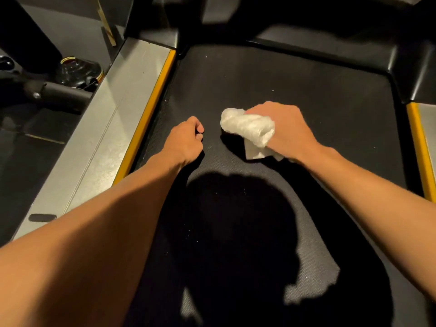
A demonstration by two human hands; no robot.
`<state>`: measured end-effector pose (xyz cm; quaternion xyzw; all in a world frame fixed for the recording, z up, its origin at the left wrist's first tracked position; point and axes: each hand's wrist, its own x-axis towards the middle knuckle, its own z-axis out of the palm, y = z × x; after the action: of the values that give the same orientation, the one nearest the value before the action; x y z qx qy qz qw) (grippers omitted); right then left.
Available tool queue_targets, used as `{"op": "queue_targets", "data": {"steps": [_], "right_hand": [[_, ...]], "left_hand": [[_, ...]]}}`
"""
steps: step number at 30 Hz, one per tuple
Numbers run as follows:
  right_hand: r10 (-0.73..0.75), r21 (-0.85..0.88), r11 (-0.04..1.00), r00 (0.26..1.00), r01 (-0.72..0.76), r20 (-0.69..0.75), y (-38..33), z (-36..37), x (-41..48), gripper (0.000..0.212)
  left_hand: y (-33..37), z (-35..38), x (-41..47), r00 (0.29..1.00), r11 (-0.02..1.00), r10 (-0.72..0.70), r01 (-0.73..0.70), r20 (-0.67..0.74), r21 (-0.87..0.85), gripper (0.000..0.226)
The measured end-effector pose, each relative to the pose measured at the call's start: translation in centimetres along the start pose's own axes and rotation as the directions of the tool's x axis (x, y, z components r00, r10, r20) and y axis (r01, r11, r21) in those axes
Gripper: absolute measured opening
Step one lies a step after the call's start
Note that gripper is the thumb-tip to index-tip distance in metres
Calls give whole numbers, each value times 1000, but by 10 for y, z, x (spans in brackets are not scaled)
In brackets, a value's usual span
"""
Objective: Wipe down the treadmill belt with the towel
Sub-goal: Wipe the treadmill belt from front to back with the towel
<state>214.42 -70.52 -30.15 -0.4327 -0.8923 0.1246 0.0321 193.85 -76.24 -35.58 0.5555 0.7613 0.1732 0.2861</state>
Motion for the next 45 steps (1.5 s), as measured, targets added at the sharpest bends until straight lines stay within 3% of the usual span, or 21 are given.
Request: {"op": "queue_targets", "data": {"steps": [2,5,7,9,11,13,15,17,19,21,24,27,29,30,32,34,37,39,42,44,45], "right_hand": [[127,-78,988,988,-134,-89,36,-1,10,12],[193,-104,977,980,-188,48,40,12,-4,5],[135,-104,987,977,-118,168,8,19,-26,20],[-6,100,995,970,-19,245,-30,23,-55,19],[-197,360,924,965,125,171,-60,31,-89,18],[-269,378,900,959,218,86,-69,38,-107,14],[-131,255,961,987,105,88,-54,32,-97,8],[112,37,993,993,-113,32,-20,22,-80,7],[297,10,955,954,-297,-45,18,12,-75,7],[358,-11,934,934,-358,-15,31,18,-83,15],[260,28,963,953,-267,156,-14,31,-100,13],[5,209,976,960,-66,282,-64,37,-124,13],[-104,252,967,967,44,232,-72,36,-132,8],[-106,171,982,980,76,169,-65,31,-129,8],[97,40,994,995,-97,5,-29,16,-115,12],[271,1,962,956,-273,-109,27,1,-108,20],[482,-94,869,874,-486,-63,90,-11,-115,23],[520,-91,852,853,-516,32,82,-4,-122,13],[353,89,925,921,-370,163,19,19,-149,15],[62,242,960,950,-141,308,-41,26,-176,30],[-88,333,942,926,-42,368,-62,28,-186,37]], "left_hand": [[0,0,0,1000,1000,-9,9,11,0,13],[3,-1,-4,1000,1000,-7,7,29,20,13],[4,-1,-6,999,999,-3,2,34,42,17],[5,-2,-9,1000,998,-1,-1,31,66,22],[5,-3,-15,1000,996,22,-23,18,90,23],[6,-2,-24,997,991,73,-71,-7,112,20],[9,-1,-35,990,980,137,-132,-21,147,17],[13,-1,-43,983,966,186,-183,-1,182,18],[18,-1,-49,976,956,214,-217,40,198,19],[23,-1,-54,970,949,224,-239,91,207,19],[28,3,-60,958,938,225,-263,178,227,19],[29,9,-64,945,921,239,-293,222,256,17],[30,13,-67,938,890,279,-333,205,312,20],[31,14,-69,933,868,309,-357,187,345,22],[31,18,-71,903,807,393,-429,172,405,27],[28,22,-71,870,752,447,-491,207,440,33],[25,24,-67,878,747,439,-475,192,465,35],[29,27,-65,887,757,433,-456,163,468,35],[36,31,-63,896,782,422,-435,135,447,35],[39,34,-61,907,805,407,-412,109,426,34],[41,35,-60,908,807,405,-410,106,424,34]]}}
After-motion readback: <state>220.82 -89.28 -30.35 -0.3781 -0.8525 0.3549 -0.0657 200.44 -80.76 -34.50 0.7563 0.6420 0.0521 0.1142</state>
